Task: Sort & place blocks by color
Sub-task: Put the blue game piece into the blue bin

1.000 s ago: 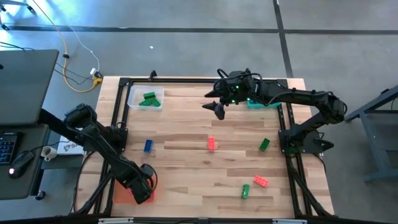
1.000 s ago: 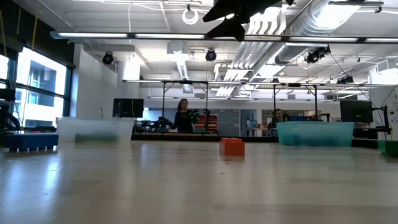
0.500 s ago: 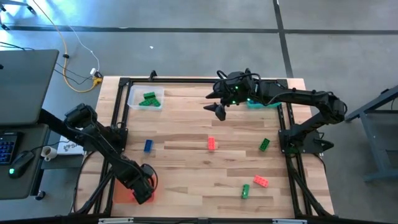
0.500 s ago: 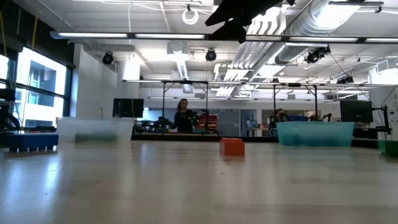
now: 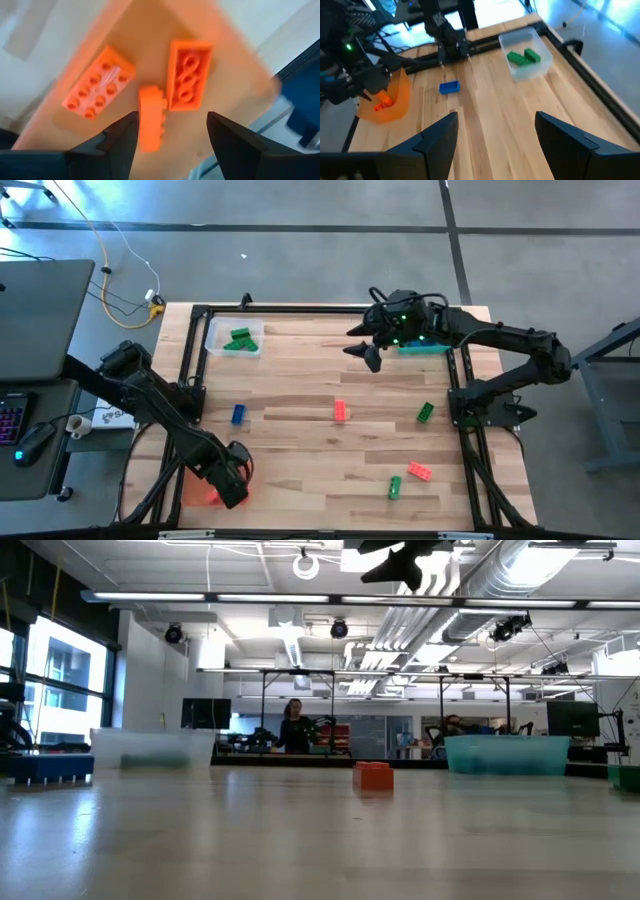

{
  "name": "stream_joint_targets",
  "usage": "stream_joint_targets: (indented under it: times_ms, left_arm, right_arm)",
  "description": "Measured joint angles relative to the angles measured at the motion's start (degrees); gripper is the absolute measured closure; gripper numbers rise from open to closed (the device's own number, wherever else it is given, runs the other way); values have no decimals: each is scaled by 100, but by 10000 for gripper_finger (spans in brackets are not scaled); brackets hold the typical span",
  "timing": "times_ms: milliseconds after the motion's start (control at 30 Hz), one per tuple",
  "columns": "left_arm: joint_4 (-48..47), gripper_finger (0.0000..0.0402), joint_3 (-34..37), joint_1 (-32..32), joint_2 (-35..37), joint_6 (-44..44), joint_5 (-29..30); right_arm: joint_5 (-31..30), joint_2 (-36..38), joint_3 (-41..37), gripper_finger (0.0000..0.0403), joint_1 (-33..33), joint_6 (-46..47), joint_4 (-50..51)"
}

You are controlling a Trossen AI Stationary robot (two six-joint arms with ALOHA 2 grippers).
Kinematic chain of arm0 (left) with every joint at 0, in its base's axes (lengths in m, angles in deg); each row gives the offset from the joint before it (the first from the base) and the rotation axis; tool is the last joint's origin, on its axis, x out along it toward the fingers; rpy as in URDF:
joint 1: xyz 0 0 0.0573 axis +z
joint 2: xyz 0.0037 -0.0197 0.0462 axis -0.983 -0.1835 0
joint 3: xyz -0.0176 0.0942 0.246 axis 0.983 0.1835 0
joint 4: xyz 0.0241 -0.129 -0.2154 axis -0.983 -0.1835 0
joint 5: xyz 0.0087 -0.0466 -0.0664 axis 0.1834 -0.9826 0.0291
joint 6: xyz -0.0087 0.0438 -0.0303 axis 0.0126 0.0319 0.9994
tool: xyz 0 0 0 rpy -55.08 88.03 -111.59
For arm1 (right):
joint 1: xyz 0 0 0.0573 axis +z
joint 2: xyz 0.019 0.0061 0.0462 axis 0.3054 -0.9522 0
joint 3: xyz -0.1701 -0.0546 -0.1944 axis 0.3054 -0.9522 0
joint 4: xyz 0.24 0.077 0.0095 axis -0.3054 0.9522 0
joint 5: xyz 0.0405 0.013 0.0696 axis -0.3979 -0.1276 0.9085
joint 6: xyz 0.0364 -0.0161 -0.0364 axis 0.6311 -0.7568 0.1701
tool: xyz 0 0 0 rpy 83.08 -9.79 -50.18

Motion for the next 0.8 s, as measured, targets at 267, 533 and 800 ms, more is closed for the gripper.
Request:
stream_joint_targets:
  times_ms: [267,533,800]
  left_arm:
    - [-862,179,-74,513,663,689,1332]
    - [-1881,179,-72,1473,1227,795,1918]
    - [-2268,179,-37,2414,1413,132,2120]
  right_arm:
    - [-87,110,0,151,2,13,437]
    - [-87,106,0,151,4,15,500]
    - [-87,104,2,151,7,111,574]
